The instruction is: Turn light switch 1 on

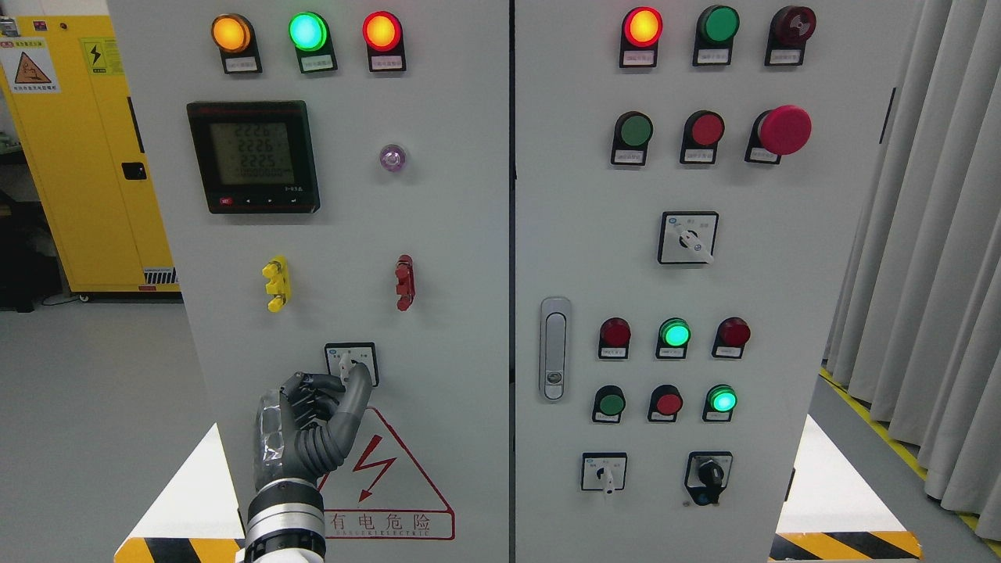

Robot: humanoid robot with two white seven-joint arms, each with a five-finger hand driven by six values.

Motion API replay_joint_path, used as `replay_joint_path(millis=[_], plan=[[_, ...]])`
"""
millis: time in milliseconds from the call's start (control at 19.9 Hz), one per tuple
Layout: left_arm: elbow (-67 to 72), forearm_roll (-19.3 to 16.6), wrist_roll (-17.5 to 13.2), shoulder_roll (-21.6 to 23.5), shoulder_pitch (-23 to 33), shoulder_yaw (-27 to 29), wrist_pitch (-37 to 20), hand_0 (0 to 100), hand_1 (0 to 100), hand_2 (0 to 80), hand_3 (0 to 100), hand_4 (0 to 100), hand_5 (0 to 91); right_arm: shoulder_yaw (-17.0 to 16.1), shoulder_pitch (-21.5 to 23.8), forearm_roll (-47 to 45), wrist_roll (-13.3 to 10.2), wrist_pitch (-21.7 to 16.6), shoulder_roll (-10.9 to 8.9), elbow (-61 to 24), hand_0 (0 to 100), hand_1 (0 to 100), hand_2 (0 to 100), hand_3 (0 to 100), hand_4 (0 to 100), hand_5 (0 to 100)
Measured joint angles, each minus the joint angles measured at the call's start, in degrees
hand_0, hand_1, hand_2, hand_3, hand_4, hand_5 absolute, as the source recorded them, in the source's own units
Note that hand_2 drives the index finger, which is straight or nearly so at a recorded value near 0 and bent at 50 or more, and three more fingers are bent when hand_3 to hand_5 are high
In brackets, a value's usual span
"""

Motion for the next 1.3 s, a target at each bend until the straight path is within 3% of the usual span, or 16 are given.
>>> replay_joint_path(millis=[702,1303], plan=[[0.5,0.1,-1.0,-0.1,-0.4,-0.1,-0.4,35,59,61.6,91,88,83.0,0.0,0.0,0.0,0.0,0.1,0.0,0.0,0,50,4,0,0,0],[0.6,0.1,0.0,-0.2,-0.5,-0.1,-0.5,41,55,61.1,90,88,83.1,0.0,0.0,0.0,0.0,0.1,0.0,0.0,0,50,4,0,0,0]])
